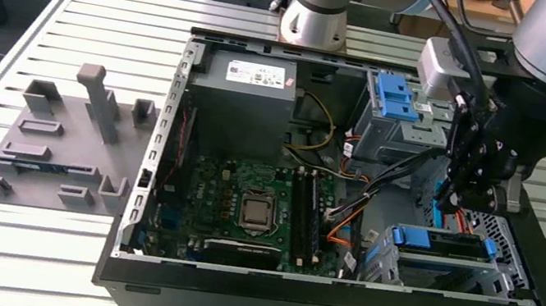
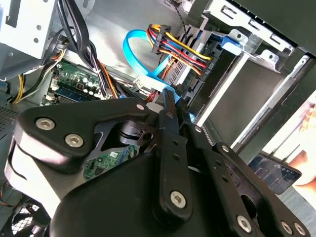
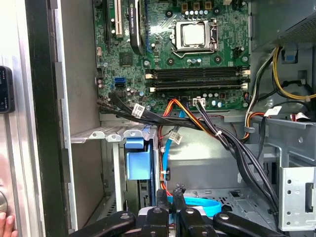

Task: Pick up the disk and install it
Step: 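Insert the second disk wire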

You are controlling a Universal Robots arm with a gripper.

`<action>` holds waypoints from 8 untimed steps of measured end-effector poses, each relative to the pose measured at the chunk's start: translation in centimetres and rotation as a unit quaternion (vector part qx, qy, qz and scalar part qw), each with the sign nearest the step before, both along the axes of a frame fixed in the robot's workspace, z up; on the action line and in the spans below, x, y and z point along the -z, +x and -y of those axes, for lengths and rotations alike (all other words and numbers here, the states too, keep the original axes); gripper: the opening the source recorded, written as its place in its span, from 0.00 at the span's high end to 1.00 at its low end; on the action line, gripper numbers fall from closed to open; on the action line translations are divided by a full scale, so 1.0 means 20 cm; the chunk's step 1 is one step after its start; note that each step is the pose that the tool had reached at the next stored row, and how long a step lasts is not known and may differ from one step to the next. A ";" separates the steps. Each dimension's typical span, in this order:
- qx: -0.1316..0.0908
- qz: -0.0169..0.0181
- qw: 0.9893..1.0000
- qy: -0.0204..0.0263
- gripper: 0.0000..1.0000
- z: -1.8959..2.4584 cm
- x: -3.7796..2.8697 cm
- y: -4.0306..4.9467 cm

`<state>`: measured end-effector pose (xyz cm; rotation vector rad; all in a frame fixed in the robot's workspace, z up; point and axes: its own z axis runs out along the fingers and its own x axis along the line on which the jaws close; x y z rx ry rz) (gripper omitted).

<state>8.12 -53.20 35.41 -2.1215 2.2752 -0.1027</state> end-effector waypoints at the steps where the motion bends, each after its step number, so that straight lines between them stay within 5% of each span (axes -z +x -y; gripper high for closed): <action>1: 0.000 0.000 1.000 0.000 0.84 0.000 0.000 0.000; 8: 0.000 0.000 1.000 0.000 0.84 0.036 0.018 0.000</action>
